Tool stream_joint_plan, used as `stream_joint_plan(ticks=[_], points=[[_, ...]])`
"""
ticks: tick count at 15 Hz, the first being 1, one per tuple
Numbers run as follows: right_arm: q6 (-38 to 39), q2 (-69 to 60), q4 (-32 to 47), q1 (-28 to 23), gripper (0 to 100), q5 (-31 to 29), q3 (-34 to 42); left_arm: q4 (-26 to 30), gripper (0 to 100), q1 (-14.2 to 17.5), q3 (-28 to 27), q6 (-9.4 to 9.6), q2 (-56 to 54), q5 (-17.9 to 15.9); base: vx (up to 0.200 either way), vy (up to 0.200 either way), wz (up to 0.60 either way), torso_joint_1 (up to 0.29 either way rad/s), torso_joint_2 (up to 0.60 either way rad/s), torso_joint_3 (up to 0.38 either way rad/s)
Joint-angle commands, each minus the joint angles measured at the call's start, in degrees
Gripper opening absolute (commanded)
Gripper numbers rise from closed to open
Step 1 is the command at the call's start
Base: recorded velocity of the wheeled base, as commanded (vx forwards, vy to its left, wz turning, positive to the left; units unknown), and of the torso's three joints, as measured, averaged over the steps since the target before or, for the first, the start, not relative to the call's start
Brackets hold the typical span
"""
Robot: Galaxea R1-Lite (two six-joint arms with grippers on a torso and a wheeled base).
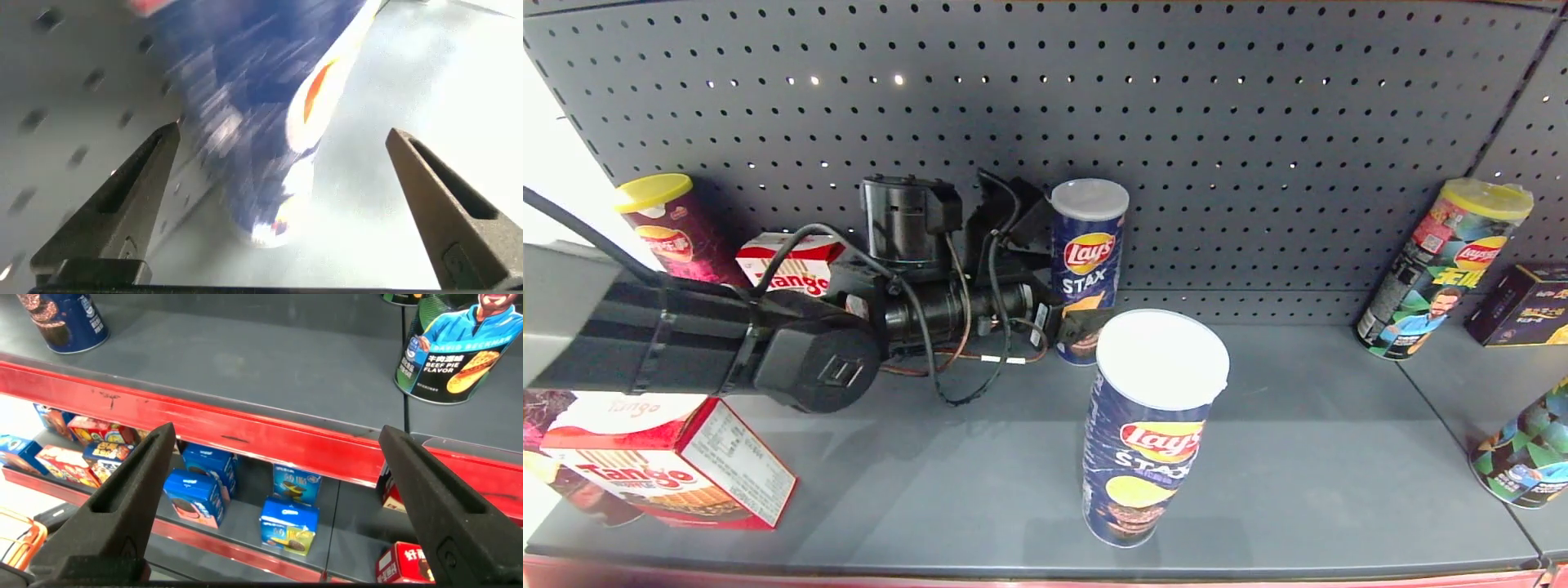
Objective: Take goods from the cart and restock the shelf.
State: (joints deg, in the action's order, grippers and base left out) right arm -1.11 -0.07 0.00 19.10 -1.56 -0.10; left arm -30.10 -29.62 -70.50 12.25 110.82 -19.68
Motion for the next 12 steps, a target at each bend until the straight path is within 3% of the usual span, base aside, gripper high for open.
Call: stream_joint_plan(ticks=[1, 6, 7, 10, 12], points=[[-0.03, 0.07, 0.0, 0.06, 100, -0.02, 0.01, -0.22, 100, 0.0, 4.05, -0.12, -4.92, 1.75, 0.0, 0.0, 0.0, 0.0, 0.0, 0.0], [-0.03, 0.07, 0.0, 0.06, 100, -0.02, 0.01, -1.81, 100, 0.71, 13.81, -2.32, -11.6, 9.57, 0.0, 0.0, 0.0, 0.0, 0.0, 0.0], [-0.03, 0.07, 0.0, 0.06, 100, -0.02, 0.01, -1.98, 100, 0.97, 14.6, -3.2, -11.86, 10.45, 0.0, 0.0, 0.0, 0.0, 0.0, 0.0], [-0.03, 0.07, 0.0, 0.06, 100, -0.02, 0.01, -1.98, 100, 2.64, 14.42, -3.11, -12.12, 10.53, 0.0, 0.0, 0.0, 0.0, 0.0, 0.0], [-0.03, 0.07, 0.0, 0.06, 100, -0.02, 0.01, -1.89, 100, 2.99, 13.81, -2.85, -11.6, 13.26, 0.0, 0.0, 0.0, 0.0, 0.0, 0.0]])
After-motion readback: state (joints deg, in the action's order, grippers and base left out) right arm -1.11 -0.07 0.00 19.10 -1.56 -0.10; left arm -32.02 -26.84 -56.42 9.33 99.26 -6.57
